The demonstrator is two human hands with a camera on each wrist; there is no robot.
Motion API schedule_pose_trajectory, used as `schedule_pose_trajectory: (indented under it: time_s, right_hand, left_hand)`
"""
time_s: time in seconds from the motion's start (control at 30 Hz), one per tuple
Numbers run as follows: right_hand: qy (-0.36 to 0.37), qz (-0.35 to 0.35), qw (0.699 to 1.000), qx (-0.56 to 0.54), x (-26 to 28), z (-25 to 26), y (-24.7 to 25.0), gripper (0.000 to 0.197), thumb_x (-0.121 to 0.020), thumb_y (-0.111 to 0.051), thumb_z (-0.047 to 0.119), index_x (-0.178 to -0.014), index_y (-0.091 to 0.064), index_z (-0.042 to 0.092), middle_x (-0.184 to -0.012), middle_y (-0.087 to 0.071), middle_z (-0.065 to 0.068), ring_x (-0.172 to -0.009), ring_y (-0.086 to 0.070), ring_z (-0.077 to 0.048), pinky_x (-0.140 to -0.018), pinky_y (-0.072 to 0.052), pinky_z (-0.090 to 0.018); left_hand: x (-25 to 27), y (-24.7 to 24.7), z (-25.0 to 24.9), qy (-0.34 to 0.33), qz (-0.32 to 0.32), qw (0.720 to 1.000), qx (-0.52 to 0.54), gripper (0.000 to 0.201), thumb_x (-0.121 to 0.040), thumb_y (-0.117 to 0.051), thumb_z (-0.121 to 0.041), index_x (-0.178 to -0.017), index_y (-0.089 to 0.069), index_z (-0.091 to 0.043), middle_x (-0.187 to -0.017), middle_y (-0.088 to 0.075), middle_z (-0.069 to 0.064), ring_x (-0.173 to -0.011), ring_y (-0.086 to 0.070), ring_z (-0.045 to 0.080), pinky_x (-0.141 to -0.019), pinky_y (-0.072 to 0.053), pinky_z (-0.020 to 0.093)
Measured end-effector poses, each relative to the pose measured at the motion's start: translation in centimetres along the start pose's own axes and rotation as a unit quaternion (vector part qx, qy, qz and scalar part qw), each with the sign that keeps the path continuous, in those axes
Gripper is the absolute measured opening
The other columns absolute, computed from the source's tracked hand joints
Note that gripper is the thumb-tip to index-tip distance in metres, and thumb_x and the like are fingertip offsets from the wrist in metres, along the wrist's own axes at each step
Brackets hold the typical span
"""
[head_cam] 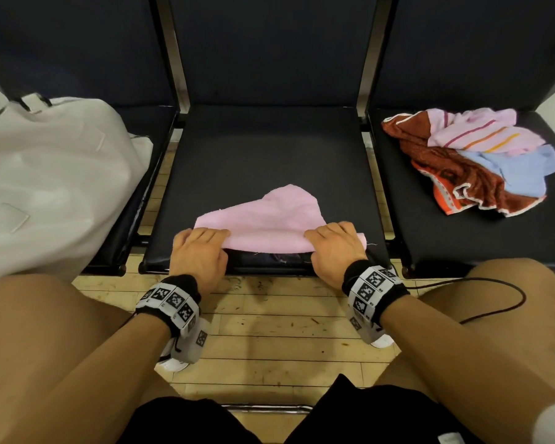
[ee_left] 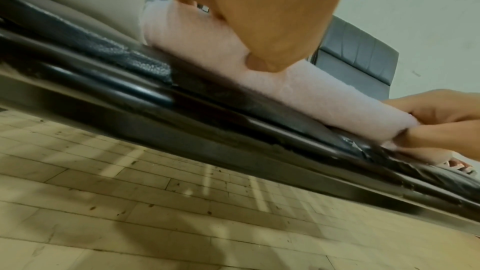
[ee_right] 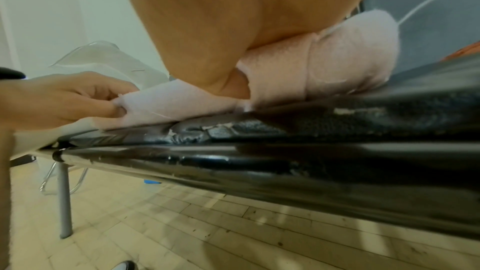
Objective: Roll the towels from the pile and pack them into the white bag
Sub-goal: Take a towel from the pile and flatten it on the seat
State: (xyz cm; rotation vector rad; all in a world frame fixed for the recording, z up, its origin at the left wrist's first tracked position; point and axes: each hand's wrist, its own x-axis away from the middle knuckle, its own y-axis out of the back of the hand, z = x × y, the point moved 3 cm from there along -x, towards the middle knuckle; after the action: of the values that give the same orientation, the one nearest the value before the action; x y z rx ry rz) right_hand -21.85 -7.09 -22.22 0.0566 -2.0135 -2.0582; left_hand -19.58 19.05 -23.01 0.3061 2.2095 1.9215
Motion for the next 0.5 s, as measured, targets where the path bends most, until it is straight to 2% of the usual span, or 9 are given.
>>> schedule_pose_trajectory:
  time_s: [0.13,0.3,0.4,0.5]
  right_hand:
    - [-0.039,-0.007,0.999,0.006,0.0,-0.8,0.1,0.037,-0.085,-0.046,0.018,-0.12,-0.054,0.023,-0.113,-0.062,0.003,-0.113,-0.049,-0.023,-0.105,-0.029,-0.039]
    - [-0.086,-0.017,0.996,-0.02,0.0,-2.1,0.1,0.039,-0.077,-0.052,0.011,-0.114,-0.056,0.023,-0.109,-0.06,0.002,-0.107,-0.049,-0.024,-0.096,-0.037,-0.037]
    - [-0.105,-0.038,0.994,-0.016,-0.1,-3.0,0.3,0.031,-0.074,-0.056,0.012,-0.104,-0.058,0.023,-0.104,-0.059,0.002,-0.104,-0.049,-0.024,-0.09,-0.038,-0.037]
    - [-0.122,-0.04,0.992,-0.006,0.1,-3.9,0.0,0.033,-0.074,-0.06,0.013,-0.106,-0.059,0.022,-0.105,-0.057,-0.001,-0.105,-0.048,-0.025,-0.088,-0.038,-0.037]
  left_hand:
    - [-0.1,0.7,0.0,0.011,-0.012,1.0,-0.007,0.036,-0.089,-0.052,-0.02,-0.124,-0.061,-0.021,-0.113,-0.068,0.0,-0.107,-0.058,0.022,-0.106,-0.028,0.043]
    - [-0.4,1.4,1.0,0.037,-0.03,0.999,0.002,0.033,-0.082,-0.056,-0.012,-0.114,-0.063,-0.019,-0.104,-0.068,0.002,-0.096,-0.058,0.025,-0.097,-0.029,0.042]
    - [-0.6,1.8,1.7,0.056,-0.05,0.997,0.011,0.029,-0.079,-0.058,-0.009,-0.105,-0.063,-0.019,-0.093,-0.066,0.0,-0.088,-0.058,0.024,-0.095,-0.031,0.043]
    - [-0.8,1.6,2.2,0.065,-0.031,0.997,0.007,0.028,-0.079,-0.057,-0.011,-0.104,-0.062,-0.022,-0.09,-0.066,-0.002,-0.086,-0.058,0.023,-0.096,-0.031,0.043]
